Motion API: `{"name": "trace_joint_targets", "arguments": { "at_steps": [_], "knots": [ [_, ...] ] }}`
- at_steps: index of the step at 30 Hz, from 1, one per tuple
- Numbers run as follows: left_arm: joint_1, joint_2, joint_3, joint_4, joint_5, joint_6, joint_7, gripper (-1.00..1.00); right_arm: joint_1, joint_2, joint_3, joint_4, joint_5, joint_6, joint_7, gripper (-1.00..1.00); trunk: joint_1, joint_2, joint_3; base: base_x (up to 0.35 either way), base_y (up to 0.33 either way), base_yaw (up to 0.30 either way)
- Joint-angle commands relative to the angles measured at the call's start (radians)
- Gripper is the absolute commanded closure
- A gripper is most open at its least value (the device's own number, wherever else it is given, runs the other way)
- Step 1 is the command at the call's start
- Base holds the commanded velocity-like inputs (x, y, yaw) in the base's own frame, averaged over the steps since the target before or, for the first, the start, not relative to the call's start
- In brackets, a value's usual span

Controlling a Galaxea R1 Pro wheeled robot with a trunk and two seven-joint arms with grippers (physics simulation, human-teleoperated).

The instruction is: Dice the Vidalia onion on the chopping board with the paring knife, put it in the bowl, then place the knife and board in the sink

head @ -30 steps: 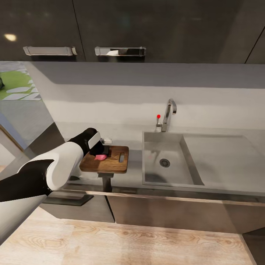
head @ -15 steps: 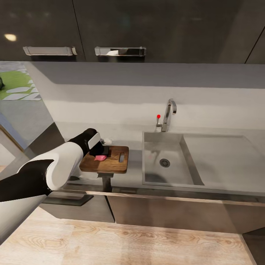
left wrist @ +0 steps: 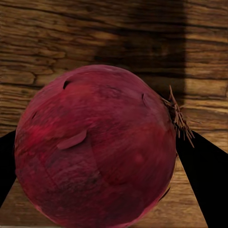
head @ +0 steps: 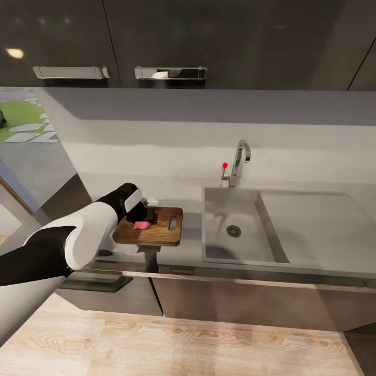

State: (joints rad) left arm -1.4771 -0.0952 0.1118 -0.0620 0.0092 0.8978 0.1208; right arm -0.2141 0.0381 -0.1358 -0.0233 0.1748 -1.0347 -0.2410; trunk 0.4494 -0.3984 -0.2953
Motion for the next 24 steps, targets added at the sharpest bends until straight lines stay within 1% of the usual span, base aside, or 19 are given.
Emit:
{"name": "trace_joint_targets", "arguments": {
  "at_steps": [1,24],
  "knots": [
    [0.000,0.000,0.008,0.000,-0.001,0.004,0.009,1.00,-0.001,0.000,-0.008,0.000,0.011,-0.002,-0.004,-1.00,0.001,-0.002,-0.002,0.000,0.000,0.000],
    [0.000,0.003,0.007,-0.005,-0.006,0.004,0.010,1.00,-0.001,0.000,-0.008,0.000,0.011,-0.002,-0.004,-1.00,0.001,-0.002,-0.002,0.000,0.000,0.000]
  ]
}}
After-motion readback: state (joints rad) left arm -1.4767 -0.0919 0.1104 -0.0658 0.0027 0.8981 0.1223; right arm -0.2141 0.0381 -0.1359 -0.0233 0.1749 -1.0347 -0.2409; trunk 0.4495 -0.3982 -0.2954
